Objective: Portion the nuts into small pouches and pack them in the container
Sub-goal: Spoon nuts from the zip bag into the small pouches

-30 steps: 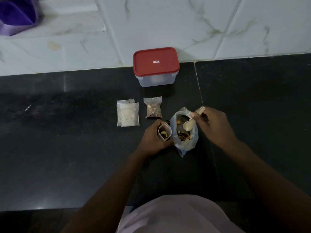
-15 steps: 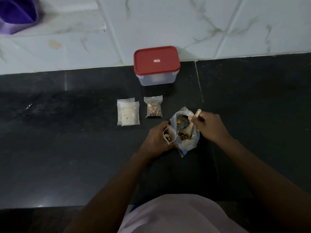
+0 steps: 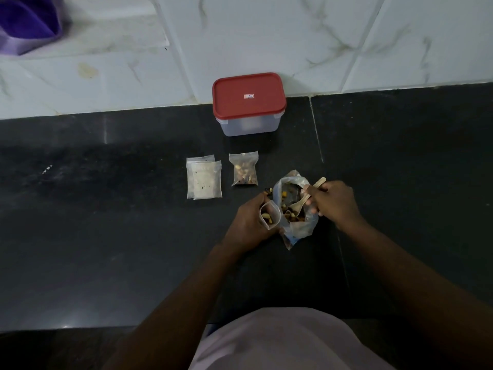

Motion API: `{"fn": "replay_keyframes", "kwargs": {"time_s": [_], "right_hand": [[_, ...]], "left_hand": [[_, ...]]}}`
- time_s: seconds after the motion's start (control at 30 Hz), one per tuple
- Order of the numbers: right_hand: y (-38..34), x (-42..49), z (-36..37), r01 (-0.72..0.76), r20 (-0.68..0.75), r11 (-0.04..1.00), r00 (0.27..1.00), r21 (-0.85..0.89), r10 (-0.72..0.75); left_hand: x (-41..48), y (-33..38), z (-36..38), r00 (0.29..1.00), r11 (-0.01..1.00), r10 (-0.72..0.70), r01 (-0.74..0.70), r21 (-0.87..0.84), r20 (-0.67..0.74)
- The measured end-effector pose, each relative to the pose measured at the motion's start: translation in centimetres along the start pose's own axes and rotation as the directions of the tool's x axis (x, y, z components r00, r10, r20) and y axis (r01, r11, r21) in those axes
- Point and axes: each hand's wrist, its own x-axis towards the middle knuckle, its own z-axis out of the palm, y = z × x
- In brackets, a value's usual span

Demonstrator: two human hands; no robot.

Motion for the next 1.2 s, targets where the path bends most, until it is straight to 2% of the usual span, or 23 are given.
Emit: {"fn": "replay_keyframes", "kwargs": {"time_s": [0.2, 0.3, 0.53, 0.77, 0.97, 1.07, 1.2], "right_hand": [[-0.3, -0.7, 0.4, 0.046, -0.004, 0.999, 0.999, -0.005, -0.046], [-0.3, -0.5, 0.1, 0.01, 0.024, 1.0, 1.0, 0.002, -0.01], [0.6, -0.9, 0.1, -0.044, -0.042, 0.969, 0.998, 0.243, 0.055], [1.1, -0.7, -0.7, -0.123, -0.03, 0.871, 0.987, 0.475, 0.155], [-0.3, -1.3, -1.5, -0.091, 0.017, 0.808, 0.995, 0.582, 0.1], [-1.8, -2.3, -1.4, -0.052, 0.057, 0.772, 0.998, 0.634, 0.02], [-3.2, -3.8, -0.6, 0.071, 0.019, 0.825, 0.995, 0.56, -0.099]], "left_hand": [[-0.2, -0.2, 0.2, 1.0, 1.0, -0.005, 0.005, -0.016, -0.01], [-0.3, -0.2, 0.4, 1.0, 1.0, 0.001, -0.002, -0.018, -0.024], [-0.2, 0.0, 0.0, 1.0, 1.0, -0.008, 0.008, -0.025, 0.005], [-0.4, -0.3, -0.7, 0.999, 0.996, -0.029, 0.026, -0.091, -0.034], [-0.2, 0.0, -1.2, 0.996, 0.99, -0.017, 0.005, -0.138, -0.086], [0.1, 0.4, -1.3, 0.995, 0.991, -0.006, -0.007, -0.131, -0.096], [0.4, 0.8, -1.3, 0.996, 0.989, 0.001, -0.014, -0.147, -0.089]]}}
